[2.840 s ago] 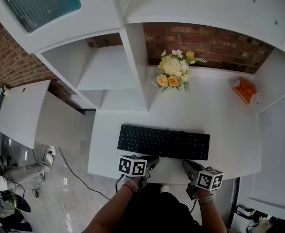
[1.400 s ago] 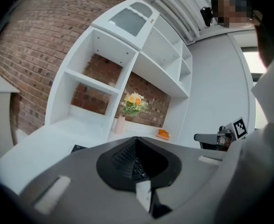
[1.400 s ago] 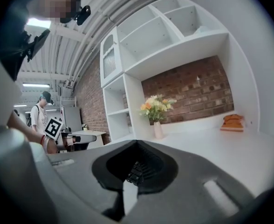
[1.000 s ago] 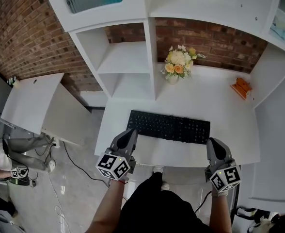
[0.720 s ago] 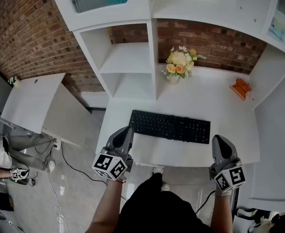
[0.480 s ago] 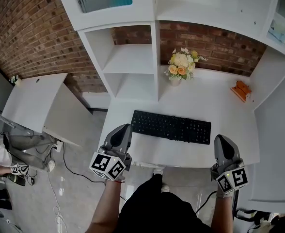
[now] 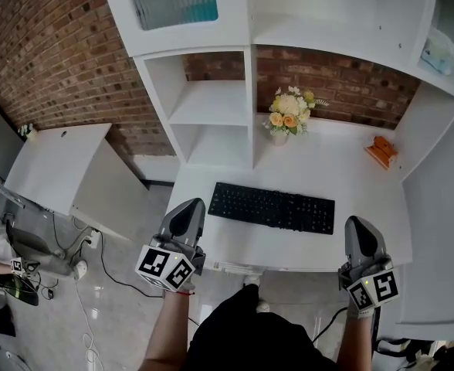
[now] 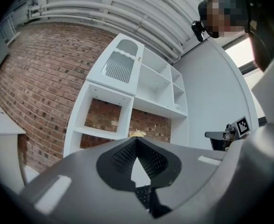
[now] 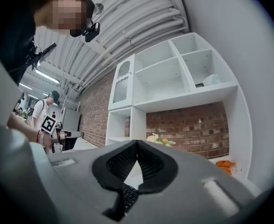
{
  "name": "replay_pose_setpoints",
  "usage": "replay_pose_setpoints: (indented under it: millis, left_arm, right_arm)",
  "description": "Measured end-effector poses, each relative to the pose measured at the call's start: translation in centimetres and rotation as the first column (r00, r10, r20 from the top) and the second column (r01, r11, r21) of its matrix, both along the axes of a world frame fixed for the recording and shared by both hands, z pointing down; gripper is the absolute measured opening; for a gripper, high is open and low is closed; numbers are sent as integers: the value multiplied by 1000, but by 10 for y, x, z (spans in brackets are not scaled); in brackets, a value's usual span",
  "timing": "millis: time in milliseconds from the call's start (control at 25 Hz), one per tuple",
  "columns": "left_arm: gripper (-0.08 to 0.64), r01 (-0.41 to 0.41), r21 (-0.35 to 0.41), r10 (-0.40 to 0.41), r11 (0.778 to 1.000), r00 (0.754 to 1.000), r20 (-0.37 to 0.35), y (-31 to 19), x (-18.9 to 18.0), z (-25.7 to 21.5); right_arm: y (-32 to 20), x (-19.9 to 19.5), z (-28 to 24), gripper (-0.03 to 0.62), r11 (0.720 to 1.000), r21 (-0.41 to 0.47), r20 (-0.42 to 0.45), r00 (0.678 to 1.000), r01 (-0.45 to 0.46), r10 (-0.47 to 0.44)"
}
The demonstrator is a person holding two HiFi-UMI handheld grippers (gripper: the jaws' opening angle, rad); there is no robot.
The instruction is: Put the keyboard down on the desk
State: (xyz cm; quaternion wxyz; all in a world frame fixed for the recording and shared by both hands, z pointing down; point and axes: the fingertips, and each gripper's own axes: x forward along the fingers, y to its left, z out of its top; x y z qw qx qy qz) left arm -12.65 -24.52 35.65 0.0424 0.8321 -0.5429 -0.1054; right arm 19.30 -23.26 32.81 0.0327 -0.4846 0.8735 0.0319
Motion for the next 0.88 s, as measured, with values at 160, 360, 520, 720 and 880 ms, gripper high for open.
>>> replay_pose_setpoints:
  millis: [160,360,520,720,880]
  left_arm:
    - [0,1,9,-1,1000,1000,-5,3,0,-9]
    - [0,-3,15,3,1000,1000,-17,6,4,-20]
    - [0,1,12,0,1000,1000,-14,9,4,-23]
    - [0,-2,22,2,1000,1000,-12,12,7,-23]
    - [0,1,14,-1,1000,1000,-15,16,12,-24]
  right_arm:
    - [5,0,-6,-2,1000,14,1,1000,-3,3]
    - [8,3,-10,-2,1000,27,4,1000,-5,4]
    - [11,4,-11,-2,999,32,-6,1000,-13,13]
    - [14,9,-11,-2,999,34,-9,1000,-23,24]
    - [18,10,-10,-2,999,30,-5,1000,-20,20]
